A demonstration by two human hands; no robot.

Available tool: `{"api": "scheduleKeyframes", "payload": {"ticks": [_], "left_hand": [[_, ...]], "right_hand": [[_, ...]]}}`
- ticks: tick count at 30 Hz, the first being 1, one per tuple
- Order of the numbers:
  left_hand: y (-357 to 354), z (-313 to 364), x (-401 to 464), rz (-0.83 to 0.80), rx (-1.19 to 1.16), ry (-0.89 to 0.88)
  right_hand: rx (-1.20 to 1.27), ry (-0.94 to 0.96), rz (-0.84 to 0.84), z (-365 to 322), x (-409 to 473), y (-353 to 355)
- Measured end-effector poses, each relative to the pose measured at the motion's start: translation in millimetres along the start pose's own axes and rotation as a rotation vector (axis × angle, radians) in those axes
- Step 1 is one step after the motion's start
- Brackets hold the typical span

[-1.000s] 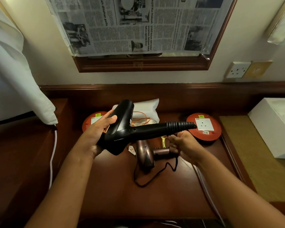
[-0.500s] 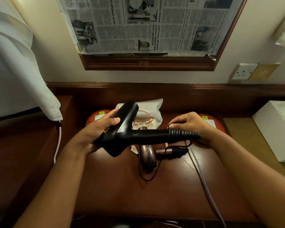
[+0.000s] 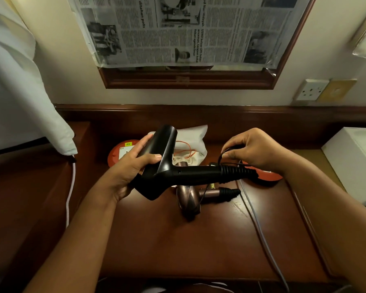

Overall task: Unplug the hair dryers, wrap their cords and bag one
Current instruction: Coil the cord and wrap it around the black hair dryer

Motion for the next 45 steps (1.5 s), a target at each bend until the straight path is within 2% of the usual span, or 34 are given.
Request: {"api": "scheduleKeyframes", "payload": {"ticks": [7, 16, 25, 29, 34, 38, 41, 45], "left_hand": [[-7, 1, 3, 0.095, 0.137, -0.048], [-8, 7, 0, 0.273, 0.100, -0.098], [-9, 9, -6, 0.422, -0.014, -0.193], [-11, 5, -3, 0.460, -0.090, -0.200], [-8, 3, 1, 0.473, -0.130, -0.190], [-9, 2, 2, 0.488, -0.140, -0.181], [-10, -1, 1, 0.508, -0.154, -0.170], [-7, -4, 1, 0.505, -0.171, -0.144]], "right_hand": [[-0.322, 0.019, 0.025, -4, -9, -10], [-0.550, 0.087, 0.118, -10, -29, -35], [-0.140, 0.031, 0.291, -6, -50, -64], [0.129, -0.084, 0.292, 3, -51, -77], [0.313, -0.095, 0.309, 12, -51, -90], [0.559, -0.151, 0.232, 14, -51, -97], [0.797, -0.257, 0.079, 17, -49, -105], [0.944, -0.391, -0.084, 25, -44, -113]]}}
Point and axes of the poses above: each hand's wrist, its own x-axis towards the middle knuckle, its own y-axis out of the back of the hand, z = x × y, the point moved 2 cm from there along x, towards the middle knuckle, and after that the axes turned 11 degrees about -y, right-handed, at the moved point
